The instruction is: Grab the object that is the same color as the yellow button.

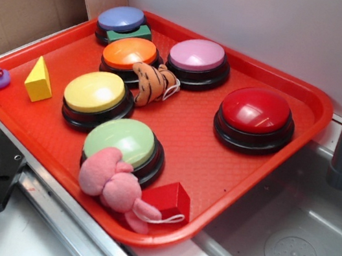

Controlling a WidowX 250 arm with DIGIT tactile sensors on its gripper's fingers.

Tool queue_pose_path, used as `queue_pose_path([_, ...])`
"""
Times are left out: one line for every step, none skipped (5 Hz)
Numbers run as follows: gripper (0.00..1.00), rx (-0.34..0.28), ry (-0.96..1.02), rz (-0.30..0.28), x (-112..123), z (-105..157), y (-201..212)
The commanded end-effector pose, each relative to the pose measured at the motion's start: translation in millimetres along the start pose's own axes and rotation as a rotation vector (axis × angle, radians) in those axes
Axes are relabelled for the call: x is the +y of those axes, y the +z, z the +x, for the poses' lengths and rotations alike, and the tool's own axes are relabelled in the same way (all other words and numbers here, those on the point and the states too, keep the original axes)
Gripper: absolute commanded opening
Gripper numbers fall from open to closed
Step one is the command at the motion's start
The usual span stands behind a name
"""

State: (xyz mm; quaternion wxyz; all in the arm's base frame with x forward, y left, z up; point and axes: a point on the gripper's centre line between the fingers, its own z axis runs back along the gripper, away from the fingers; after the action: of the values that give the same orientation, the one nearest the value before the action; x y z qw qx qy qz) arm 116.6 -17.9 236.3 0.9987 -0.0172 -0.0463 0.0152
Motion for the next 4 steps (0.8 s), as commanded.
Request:
queue_pose_path([1.0,0.0,0.0,0.0,0,0,0])
queue_pose_path([1.0,0.003,0.168,-0.033,19,12,-13])
queue_pose_path([1.0,-0.009,0.374,-0.06,38,18,-27])
queue_pose_path([1.0,-0.007,0.553,-0.043,68,29,-49])
